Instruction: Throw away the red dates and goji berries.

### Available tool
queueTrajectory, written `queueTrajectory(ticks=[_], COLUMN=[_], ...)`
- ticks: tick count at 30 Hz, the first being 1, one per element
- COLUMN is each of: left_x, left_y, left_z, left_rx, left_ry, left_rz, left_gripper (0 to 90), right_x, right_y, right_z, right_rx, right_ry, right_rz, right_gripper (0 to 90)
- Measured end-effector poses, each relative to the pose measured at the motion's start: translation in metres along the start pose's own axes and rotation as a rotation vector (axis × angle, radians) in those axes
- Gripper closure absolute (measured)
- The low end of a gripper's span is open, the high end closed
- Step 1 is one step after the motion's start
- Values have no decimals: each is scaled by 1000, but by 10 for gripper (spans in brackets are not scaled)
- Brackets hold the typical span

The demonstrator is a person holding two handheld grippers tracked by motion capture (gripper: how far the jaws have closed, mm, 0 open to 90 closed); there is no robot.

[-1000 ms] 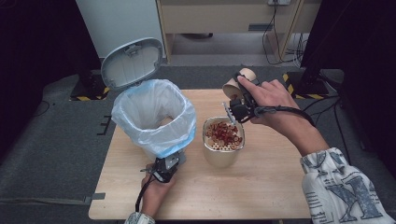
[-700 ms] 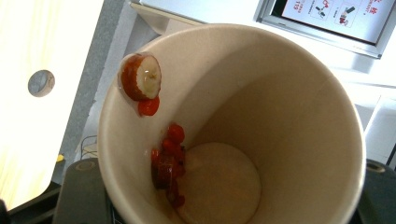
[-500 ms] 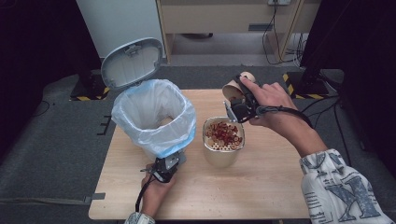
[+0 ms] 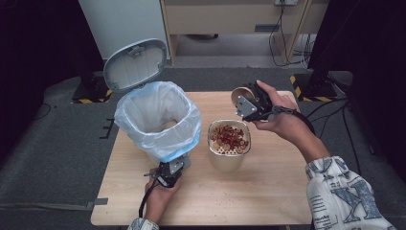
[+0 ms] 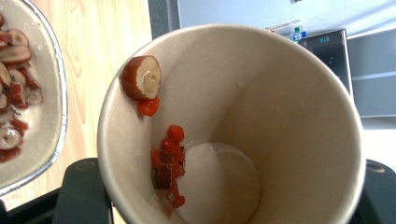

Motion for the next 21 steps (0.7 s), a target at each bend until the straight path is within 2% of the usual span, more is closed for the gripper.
queueTrajectory(ticks=[5, 9, 13, 18, 19, 21], left_x=[0, 0, 0, 0, -1, -1], left_y=[0, 0, 0, 0, 1, 1], left_z=[0, 0, 0, 0, -1, -1], left_rx=[-3, -2, -2, -1, 0, -1], left_ry=[3, 2, 1, 3, -8, -7], left_rz=[1, 1, 0, 1, -8, -8], left_gripper=[895, 895, 895, 895, 894, 894], right_x=[-4, -9, -11, -15, -17, -19], right_y=[-2, -4, -4, -2, -1, -1], right_z=[-4, -7, -7, -4, -4, -5], right_rx=[5, 11, 11, 10, 12, 10], right_ry=[-80, -121, -141, -206, -225, -236], right_rz=[24, 23, 25, 34, 34, 29], right_gripper=[316, 316, 315, 314, 314, 314])
Point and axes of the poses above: each handheld gripper's, and its own axes: y roughly backward along the jaws, x roughly out of its top, z roughly to its right, the point moved 9 cm from there along -y, roughly forward along the jaws, and after that the axes turned 11 degrees about z, right-handed, at the moved point
